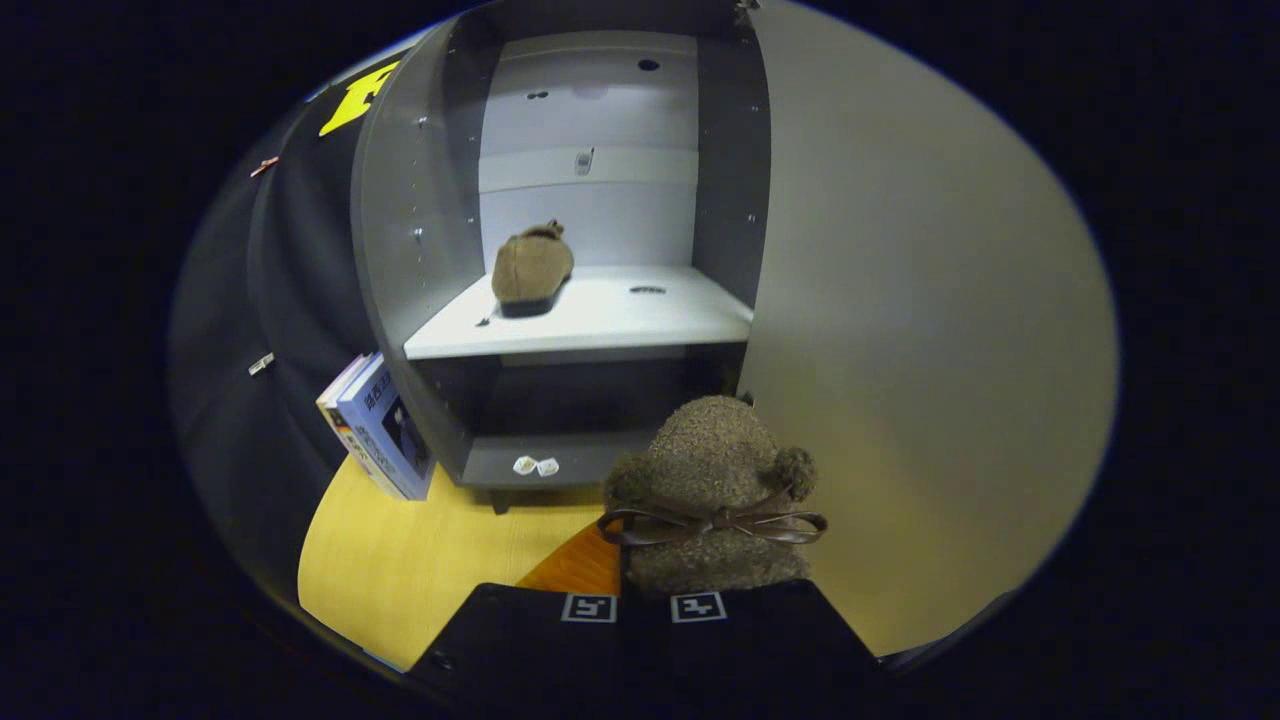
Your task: Open the shoe cabinet door, grab the shoes and put them into the shoe cabinet, then close the shoe cabinet door.
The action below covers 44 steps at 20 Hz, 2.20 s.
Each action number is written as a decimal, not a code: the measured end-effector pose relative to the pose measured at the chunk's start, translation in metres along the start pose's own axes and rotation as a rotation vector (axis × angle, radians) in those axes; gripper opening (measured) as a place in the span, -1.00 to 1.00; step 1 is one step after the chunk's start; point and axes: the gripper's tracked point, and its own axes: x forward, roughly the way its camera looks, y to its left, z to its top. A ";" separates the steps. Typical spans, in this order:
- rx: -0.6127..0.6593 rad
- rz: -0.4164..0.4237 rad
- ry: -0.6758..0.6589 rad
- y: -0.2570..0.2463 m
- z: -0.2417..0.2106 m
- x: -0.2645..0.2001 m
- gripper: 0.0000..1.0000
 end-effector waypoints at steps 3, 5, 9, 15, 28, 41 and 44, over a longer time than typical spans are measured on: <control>0.012 -0.011 -0.050 -0.004 0.051 -0.008 -0.90; 0.008 -0.014 -0.085 -0.006 0.082 -0.012 -0.90; 0.006 -0.007 -0.119 -0.004 0.140 -0.010 -0.90; 0.002 -0.001 -0.142 0.002 0.217 0.020 -0.90; 0.072 0.006 0.029 0.005 0.245 0.190 -0.90; 0.046 0.010 0.171 0.025 0.190 0.303 -0.91; 0.032 0.007 0.169 0.029 0.188 0.309 -0.90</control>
